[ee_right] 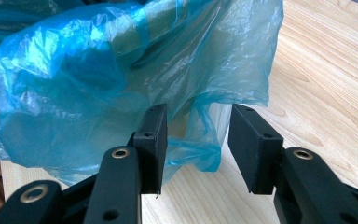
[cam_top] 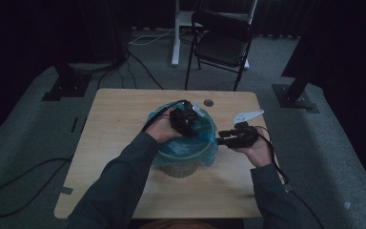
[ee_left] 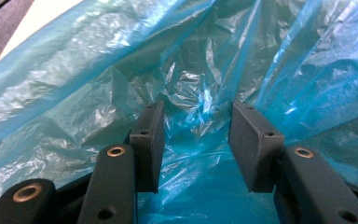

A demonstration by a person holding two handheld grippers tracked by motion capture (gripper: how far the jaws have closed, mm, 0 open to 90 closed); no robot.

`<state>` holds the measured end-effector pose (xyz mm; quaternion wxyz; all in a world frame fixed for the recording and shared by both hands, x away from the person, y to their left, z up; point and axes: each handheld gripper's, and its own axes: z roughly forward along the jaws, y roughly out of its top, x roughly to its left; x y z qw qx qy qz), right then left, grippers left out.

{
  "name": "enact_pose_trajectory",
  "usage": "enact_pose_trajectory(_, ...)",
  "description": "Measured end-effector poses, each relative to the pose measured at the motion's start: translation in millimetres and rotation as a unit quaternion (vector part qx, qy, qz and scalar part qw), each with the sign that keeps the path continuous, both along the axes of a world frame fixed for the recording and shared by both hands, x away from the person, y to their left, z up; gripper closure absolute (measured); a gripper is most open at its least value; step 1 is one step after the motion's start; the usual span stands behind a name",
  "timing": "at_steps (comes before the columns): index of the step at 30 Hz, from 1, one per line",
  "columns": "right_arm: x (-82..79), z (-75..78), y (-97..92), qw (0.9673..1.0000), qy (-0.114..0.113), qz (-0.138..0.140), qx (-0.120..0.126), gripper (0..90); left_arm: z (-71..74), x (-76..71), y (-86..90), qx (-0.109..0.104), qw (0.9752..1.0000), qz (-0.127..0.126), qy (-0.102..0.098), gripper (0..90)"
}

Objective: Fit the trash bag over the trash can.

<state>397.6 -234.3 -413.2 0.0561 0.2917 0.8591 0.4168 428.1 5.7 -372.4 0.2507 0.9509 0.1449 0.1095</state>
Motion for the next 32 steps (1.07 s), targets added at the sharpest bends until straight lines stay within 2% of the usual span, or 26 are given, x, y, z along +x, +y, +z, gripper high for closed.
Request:
enact_pose_trajectory(7,0.1,-0.2,-0.3,1.0,-0.001,-0.001,0.001,56.7,-2.5,0.5,-2.6,0.015,0.9999,-0.002,0.005,53.8)
enact_pose_trajectory(10,-0.2,0.1,-0.5,1.0,-0.001,-0.001,0.001,56.8,-0.4,-0.7,-2.0,0.012,0.9999,0.0,-0.004,53.8)
enact_pose_trajectory(15,-0.2,0.5,-1.5,1.0,-0.001,-0.002,0.001,56.7,8.9,-3.6,3.1,-0.022,0.9995,0.01,-0.021,54.1)
enact_pose_trajectory(21,-0.2,0.0,-1.8,1.0,0.0,-0.003,0.001,56.7,24.3,-8.2,12.6,-0.062,0.9972,0.02,-0.037,54.1)
enact_pose_trajectory(27,-0.4,0.3,-2.3,1.0,-0.001,-0.003,0.001,56.7,36.7,-13.5,29.3,-0.093,0.9935,0.032,-0.056,54.2)
enact_pose_trajectory(32,-0.2,0.4,-3.4,1.0,0.0,-0.003,0.002,56.6,45.2,-20.5,49.1,-0.12,0.9888,0.049,-0.074,54.2)
